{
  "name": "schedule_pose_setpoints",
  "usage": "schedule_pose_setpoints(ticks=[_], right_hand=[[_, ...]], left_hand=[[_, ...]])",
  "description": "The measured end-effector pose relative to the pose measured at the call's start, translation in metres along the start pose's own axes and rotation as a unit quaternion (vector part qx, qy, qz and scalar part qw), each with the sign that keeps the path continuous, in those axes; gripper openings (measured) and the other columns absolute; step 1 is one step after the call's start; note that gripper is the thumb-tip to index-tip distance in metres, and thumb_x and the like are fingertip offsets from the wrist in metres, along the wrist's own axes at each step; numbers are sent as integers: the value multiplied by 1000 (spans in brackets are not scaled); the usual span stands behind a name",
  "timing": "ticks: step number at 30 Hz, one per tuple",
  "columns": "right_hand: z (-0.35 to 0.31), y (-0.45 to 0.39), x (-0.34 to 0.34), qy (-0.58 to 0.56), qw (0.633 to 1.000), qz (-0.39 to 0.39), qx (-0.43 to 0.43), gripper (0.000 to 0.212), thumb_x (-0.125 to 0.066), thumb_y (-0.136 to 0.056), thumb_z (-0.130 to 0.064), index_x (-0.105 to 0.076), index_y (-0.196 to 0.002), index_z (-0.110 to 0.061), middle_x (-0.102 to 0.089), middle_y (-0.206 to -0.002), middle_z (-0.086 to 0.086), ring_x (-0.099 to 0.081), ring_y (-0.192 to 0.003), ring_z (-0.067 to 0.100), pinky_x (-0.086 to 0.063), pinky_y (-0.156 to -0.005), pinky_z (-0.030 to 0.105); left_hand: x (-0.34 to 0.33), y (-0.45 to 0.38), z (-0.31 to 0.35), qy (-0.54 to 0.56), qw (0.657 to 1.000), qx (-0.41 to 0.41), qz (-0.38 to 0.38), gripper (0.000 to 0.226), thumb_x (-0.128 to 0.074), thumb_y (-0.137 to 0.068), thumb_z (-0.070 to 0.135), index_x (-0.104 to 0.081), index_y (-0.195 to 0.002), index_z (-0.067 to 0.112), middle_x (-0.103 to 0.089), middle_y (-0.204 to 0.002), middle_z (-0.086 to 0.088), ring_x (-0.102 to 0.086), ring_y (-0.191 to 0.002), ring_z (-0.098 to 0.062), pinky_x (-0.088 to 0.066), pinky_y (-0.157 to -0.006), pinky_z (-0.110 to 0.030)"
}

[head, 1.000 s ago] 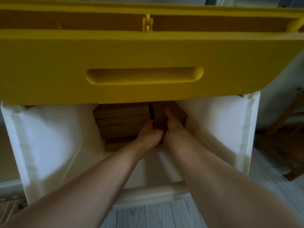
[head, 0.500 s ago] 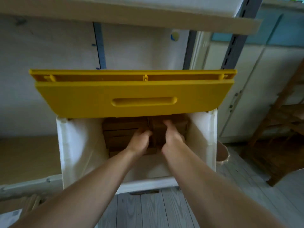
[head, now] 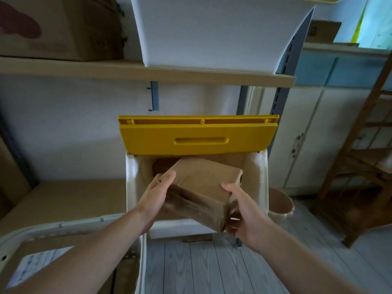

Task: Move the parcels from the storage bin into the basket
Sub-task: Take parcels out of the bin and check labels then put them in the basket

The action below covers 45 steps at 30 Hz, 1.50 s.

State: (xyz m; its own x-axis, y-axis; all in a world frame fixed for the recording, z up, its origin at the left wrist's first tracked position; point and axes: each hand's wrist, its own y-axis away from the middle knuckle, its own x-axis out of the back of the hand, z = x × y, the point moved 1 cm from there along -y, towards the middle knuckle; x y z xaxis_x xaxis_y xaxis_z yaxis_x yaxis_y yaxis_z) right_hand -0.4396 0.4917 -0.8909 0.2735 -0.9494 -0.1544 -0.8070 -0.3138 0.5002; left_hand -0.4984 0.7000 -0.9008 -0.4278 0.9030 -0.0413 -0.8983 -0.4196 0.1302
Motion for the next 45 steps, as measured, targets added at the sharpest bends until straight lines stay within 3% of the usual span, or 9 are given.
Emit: schedule_pose_setpoints(ticks=[5, 10, 13, 17, 21, 27, 31, 38, 45], right_hand=[[-9, 13, 6, 26, 999, -39, 12, 45, -72, -82, -47, -63, -117, -20, -70, -112, 16, -65, -103, 31, -55, -91, 43], [-8, 11, -32, 75, 993, -90, 9, 38, -68, -85, -48, -65, -109, -19, -67, -94, 9, -60, -86, 23, -42, -67, 32], [-5, 6, -56, 95, 987, -125, 36, 42, -67, -85, -50, -62, -117, -23, -67, -103, 11, -61, -93, 25, -46, -70, 34], [-7, -5, -59, 120, 977, -145, 104, 65, -78, -70, -53, -57, -126, -28, -66, -122, 14, -63, -112, 32, -54, -96, 49], [-7, -2, -52, 128, 966, -183, 130, 61, -76, -71, -47, -58, -126, -25, -67, -120, 15, -64, -107, 32, -49, -102, 54], [5, 9, -87, 173, 944, -247, 137, 63, -71, -67, -53, -60, -126, -34, -71, -113, 6, -68, -99, 22, -52, -80, 34], [13, 5, -115, 168, 939, -266, 137, 67, -79, -69, -58, -57, -130, -41, -70, -120, 2, -68, -111, 22, -54, -97, 43], [17, -1, -165, 160, 926, -311, 143, 76, -78, -61, -62, -57, -131, -44, -72, -118, -1, -68, -112, 24, -51, -103, 50], [28, -9, -206, 174, 918, -331, 133, 86, -72, -57, -66, -55, -135, -35, -73, -116, 0, -69, -105, 20, -55, -89, 43]], left_hand=[[22, 42, 14, 3, 999, 30, -40, 53, -42, -93, 64, -59, -132, 33, -70, -116, -9, -64, -108, -29, -56, -81, -44], [60, 59, 11, -8, 999, 51, 1, 66, -51, -78, 74, -60, -132, 36, -67, -121, -18, -62, -114, -35, -54, -94, -57], [90, 69, 14, 23, 998, 60, 15, 60, -53, -80, 70, -66, -124, 31, -67, -122, -15, -60, -117, -37, -51, -94, -55], [126, 78, 18, 52, 997, 45, 37, 64, -64, -83, 69, -56, -135, 32, -59, -135, -14, -64, -116, -35, -57, -82, -44], [140, 88, 12, 12, 999, 46, 23, 82, -68, -66, 76, -50, -137, 38, -58, -134, -8, -61, -120, -32, -53, -97, -50], [156, 100, 11, 23, 998, 53, -33, 57, -58, -85, 68, -57, -132, 36, -68, -127, -6, -67, -116, -31, -59, -90, -45], [165, 102, 13, 14, 997, 48, 66, 49, -59, -84, 49, -56, -131, 36, -63, -124, -4, -64, -110, -27, -57, -89, -49], [185, 113, 20, 63, 980, 0, 191, 62, -64, -72, 50, -60, -129, 29, -63, -122, -8, -62, -112, -30, -54, -91, -51], [210, 123, 15, 84, 964, -19, 253, 68, -73, -66, 46, -60, -130, 27, -66, -122, -5, -63, -113, -27, -54, -88, -45]])
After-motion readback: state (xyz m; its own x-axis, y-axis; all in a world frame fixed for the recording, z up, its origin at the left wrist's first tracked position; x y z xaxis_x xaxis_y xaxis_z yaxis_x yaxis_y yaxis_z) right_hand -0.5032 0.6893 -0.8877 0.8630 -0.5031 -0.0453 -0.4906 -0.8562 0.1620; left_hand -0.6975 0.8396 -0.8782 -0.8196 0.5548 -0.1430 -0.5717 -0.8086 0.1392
